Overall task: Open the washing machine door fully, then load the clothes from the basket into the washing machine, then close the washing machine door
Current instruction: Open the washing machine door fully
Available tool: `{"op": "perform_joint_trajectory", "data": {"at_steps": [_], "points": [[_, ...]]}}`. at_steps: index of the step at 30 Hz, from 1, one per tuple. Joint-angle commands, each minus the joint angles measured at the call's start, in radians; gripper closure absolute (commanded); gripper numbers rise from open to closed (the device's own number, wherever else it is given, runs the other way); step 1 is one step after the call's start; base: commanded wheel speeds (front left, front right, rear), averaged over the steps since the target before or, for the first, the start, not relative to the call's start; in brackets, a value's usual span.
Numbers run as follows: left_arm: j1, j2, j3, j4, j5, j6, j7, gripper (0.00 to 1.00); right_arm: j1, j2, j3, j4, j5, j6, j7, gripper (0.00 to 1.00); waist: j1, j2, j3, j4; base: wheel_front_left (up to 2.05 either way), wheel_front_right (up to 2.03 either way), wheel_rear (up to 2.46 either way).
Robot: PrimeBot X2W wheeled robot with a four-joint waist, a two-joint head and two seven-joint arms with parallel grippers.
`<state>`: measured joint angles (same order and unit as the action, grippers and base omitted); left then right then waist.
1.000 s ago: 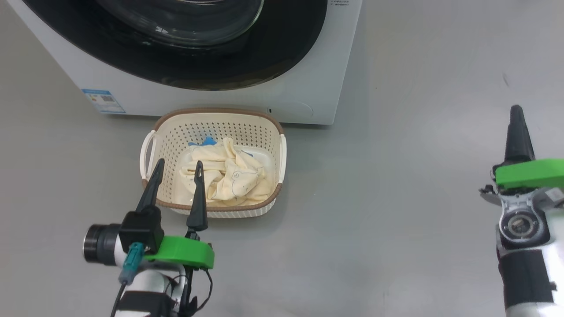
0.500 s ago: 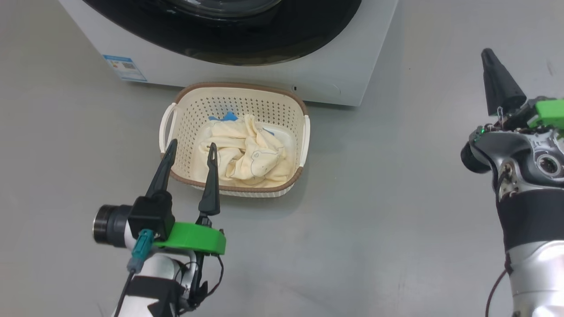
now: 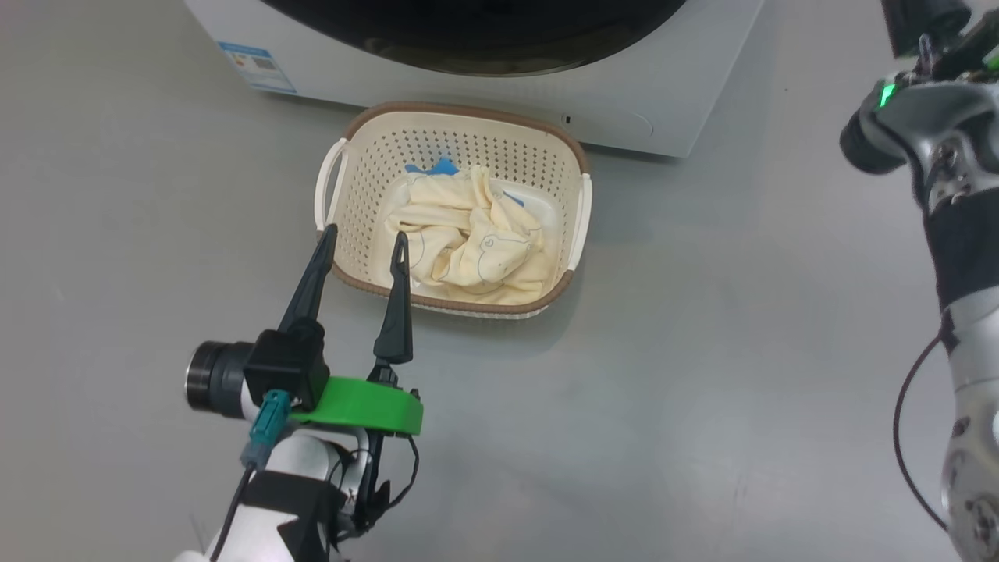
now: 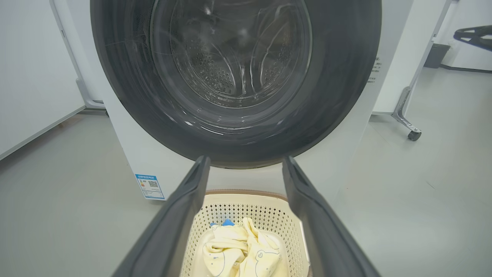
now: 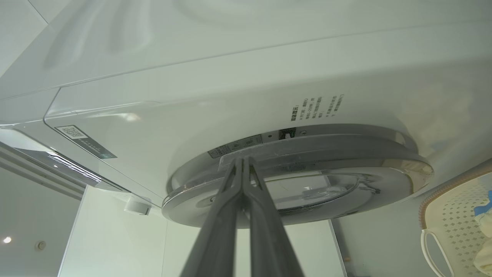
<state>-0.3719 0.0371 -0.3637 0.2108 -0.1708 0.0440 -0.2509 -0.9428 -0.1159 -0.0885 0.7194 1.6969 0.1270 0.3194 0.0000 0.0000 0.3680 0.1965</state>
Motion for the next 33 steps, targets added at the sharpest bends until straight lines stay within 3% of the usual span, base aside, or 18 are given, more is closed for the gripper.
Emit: {"op": "perform_joint_trajectory", "data": {"at_steps": [1,17,33], "points": [[-0.033,0.013,0.025,-0.036,-0.008,0.008,-0.011,0.00,-0.069,-0.002,0.021,-0.022,-0.003,0.004,0.014,1.00,0.0000,0.0000,0.017,0.015,0.00,0.00,0.00],[-0.070,0.013,-0.058,-0.046,-0.062,0.031,-0.011,0.00,-0.402,-0.036,0.127,0.210,-0.066,0.004,0.040,1.00,0.0000,0.0000,0.074,0.118,0.00,0.00,0.00],[-0.089,0.013,-0.103,-0.065,-0.077,0.058,-0.011,0.00,-0.571,-0.031,0.195,0.403,-0.130,0.004,0.079,1.00,0.0000,0.0000,0.110,0.160,0.00,0.00,0.00]]}}
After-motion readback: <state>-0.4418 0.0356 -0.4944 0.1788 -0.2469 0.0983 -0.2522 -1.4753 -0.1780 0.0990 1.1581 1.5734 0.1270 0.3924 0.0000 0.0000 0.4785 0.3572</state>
